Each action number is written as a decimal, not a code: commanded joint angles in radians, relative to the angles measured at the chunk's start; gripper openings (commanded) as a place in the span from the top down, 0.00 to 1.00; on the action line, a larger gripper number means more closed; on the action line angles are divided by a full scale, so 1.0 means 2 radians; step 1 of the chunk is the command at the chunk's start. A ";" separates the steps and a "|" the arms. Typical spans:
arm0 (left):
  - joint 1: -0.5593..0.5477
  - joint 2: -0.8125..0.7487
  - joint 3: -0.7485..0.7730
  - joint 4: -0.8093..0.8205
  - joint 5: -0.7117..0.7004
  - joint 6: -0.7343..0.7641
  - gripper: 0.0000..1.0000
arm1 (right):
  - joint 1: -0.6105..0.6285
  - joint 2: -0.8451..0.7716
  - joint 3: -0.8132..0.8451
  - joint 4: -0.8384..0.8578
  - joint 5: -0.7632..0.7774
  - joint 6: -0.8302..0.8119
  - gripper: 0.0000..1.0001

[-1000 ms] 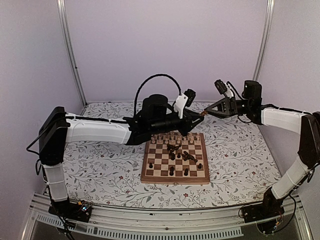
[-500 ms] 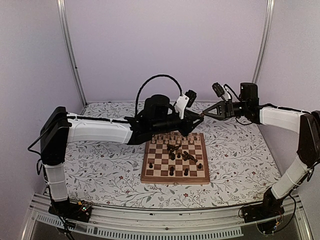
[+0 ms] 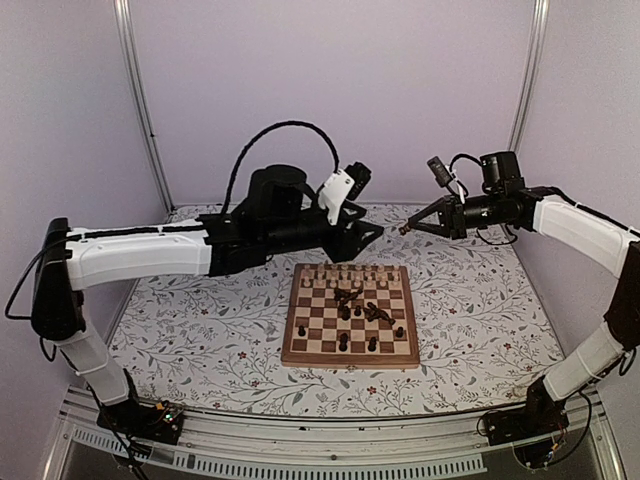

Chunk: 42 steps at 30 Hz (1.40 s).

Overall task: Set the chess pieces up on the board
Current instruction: Place the chess piece on the chessboard.

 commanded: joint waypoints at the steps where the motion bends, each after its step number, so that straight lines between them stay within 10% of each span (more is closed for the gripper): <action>1: 0.041 -0.051 -0.021 -0.028 -0.044 0.024 0.42 | 0.046 -0.029 -0.004 -0.091 0.101 -0.157 1.00; 15: 0.114 -0.134 -0.101 0.005 -0.074 0.006 0.38 | 0.247 -0.024 -0.104 -0.109 0.299 -0.294 1.00; 42: 0.114 -0.131 -0.101 -0.001 -0.049 -0.001 0.37 | 0.252 0.039 -0.134 -0.090 0.355 -0.298 1.00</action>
